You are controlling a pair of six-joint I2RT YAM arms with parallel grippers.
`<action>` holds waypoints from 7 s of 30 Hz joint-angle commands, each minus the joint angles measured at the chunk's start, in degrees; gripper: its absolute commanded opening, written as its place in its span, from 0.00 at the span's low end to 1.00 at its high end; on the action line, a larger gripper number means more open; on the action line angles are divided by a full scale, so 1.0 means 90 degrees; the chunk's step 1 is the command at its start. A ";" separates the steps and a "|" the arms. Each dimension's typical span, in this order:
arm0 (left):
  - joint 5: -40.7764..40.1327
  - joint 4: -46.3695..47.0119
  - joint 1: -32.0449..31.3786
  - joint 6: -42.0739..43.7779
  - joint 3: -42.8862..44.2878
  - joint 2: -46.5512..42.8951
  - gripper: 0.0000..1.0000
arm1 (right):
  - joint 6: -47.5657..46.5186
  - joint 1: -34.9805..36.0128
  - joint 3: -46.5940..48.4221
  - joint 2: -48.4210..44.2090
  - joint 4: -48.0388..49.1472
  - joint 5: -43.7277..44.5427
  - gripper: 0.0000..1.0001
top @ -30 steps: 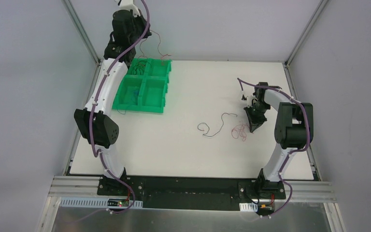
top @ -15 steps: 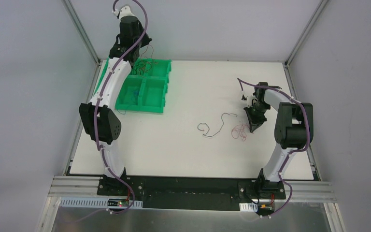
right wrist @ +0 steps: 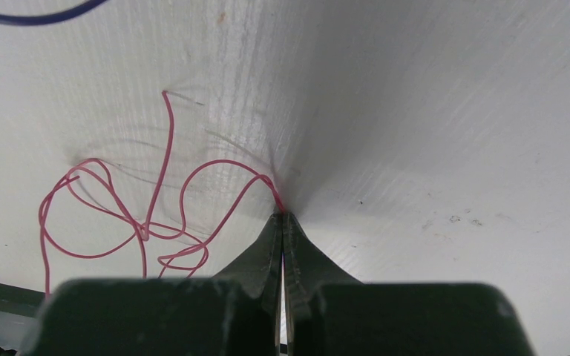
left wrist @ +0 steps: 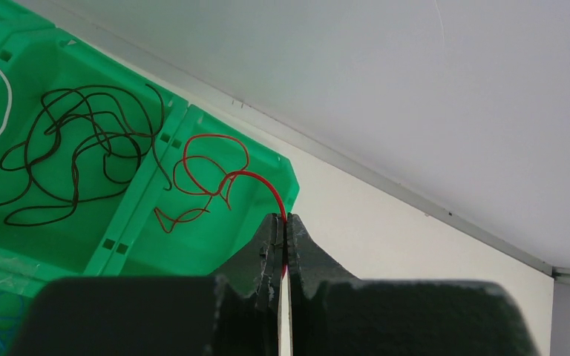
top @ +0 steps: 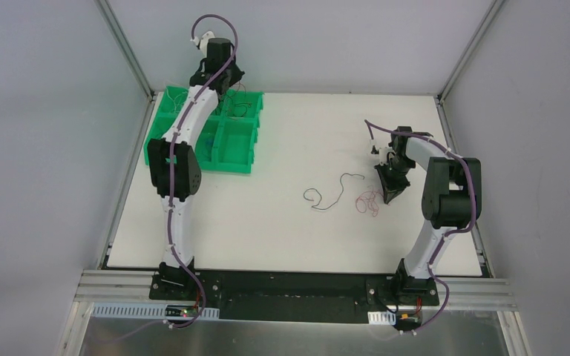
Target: Untangle the cables
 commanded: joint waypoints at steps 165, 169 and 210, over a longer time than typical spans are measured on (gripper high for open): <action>0.6280 -0.3932 0.4858 0.4331 -0.3777 -0.5861 0.00 | -0.0376 -0.1179 0.0406 -0.1240 -0.1248 -0.2541 0.00; 0.5297 -0.4807 0.4950 0.5130 -0.4300 -0.6053 0.00 | -0.0362 -0.1141 0.0381 -0.1155 -0.1159 -0.2570 0.00; 0.5964 -0.2438 0.3968 0.4003 -0.0897 -0.0423 0.00 | -0.0098 -0.1081 0.0081 -0.1399 -0.1104 -0.2169 0.00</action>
